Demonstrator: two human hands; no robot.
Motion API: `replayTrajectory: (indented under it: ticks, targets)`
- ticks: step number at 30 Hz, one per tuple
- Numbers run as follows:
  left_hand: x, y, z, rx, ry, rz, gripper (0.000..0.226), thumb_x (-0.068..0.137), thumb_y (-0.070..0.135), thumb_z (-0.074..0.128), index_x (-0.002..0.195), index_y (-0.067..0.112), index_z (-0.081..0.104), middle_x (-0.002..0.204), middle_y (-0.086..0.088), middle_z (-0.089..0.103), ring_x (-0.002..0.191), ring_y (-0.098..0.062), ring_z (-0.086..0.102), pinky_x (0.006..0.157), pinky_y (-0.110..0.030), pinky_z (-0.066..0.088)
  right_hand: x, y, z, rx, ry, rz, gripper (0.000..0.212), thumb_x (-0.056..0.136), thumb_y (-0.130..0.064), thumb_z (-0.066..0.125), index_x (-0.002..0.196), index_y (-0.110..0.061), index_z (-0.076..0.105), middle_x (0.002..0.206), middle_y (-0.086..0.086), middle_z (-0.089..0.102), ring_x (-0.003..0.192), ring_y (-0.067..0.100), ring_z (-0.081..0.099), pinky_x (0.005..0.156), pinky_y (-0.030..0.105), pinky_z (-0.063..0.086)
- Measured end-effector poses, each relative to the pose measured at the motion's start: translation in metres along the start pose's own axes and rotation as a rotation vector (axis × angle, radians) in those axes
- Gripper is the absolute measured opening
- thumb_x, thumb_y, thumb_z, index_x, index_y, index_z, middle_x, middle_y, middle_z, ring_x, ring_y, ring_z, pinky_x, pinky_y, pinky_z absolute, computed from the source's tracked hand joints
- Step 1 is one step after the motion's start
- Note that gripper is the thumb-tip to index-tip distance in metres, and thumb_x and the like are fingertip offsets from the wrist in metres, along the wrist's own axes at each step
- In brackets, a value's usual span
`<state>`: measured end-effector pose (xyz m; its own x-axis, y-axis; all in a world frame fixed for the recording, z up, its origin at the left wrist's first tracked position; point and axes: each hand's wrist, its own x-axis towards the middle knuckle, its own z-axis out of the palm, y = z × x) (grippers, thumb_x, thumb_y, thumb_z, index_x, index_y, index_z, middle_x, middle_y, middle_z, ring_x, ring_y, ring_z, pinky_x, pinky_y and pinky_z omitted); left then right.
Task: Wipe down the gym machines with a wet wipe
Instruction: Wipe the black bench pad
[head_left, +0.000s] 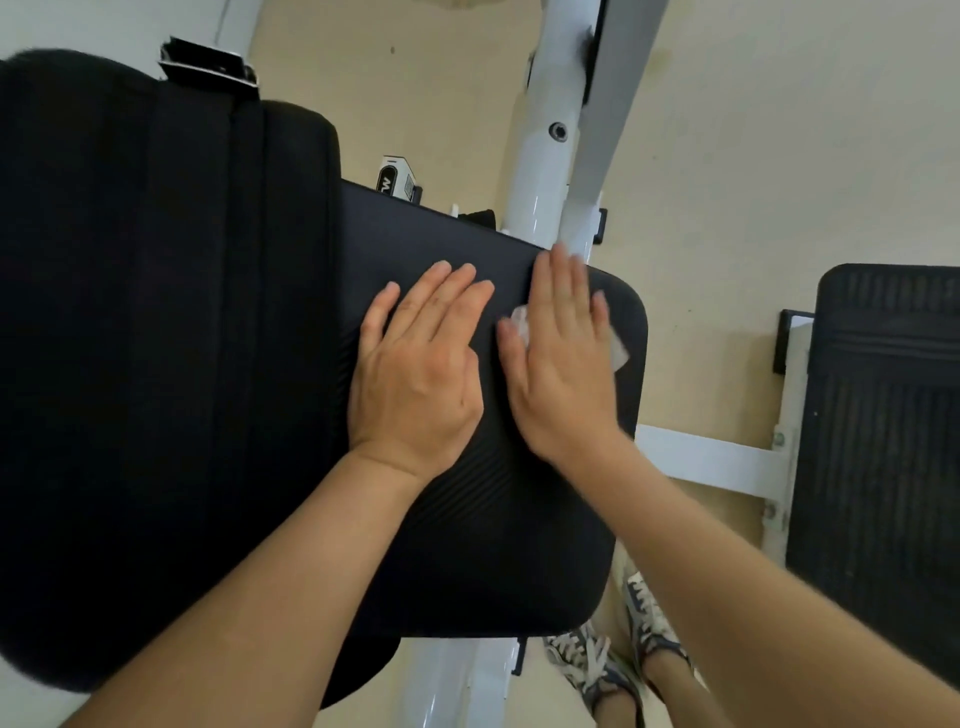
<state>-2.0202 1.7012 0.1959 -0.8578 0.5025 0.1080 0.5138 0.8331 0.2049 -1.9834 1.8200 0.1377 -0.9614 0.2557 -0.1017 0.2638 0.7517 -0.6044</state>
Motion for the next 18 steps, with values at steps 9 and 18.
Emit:
replayTrajectory:
  ticks: [9, 18]
  targets:
    - [-0.005, 0.006, -0.001, -0.107, 0.007, -0.052, 0.055, 0.072, 0.001, 0.044, 0.124, 0.012, 0.06, 0.139, -0.007, 0.053, 0.137, -0.024, 0.039, 0.115, -0.042, 0.018, -0.064, 0.032, -0.014, -0.174, -0.161, -0.494, 0.065, 0.096, -0.061, 0.032, 0.151, -0.027, 0.025, 0.161, -0.005, 0.015, 0.146, 0.017, 0.017, 0.109, 0.041, 0.023]
    - [-0.007, 0.007, 0.003, -0.08, 0.082, -0.039, 0.051, 0.072, 0.009, 0.038, 0.116, 0.01, 0.063, 0.132, -0.007, 0.058, 0.132, -0.025, 0.046, 0.114, -0.043, 0.022, -0.086, 0.024, -0.006, 0.307, 0.217, -0.016, 0.036, 0.081, -0.047, 0.068, 0.107, -0.028, 0.051, 0.116, -0.003, 0.037, 0.106, 0.01, 0.039, 0.094, 0.021, 0.039]
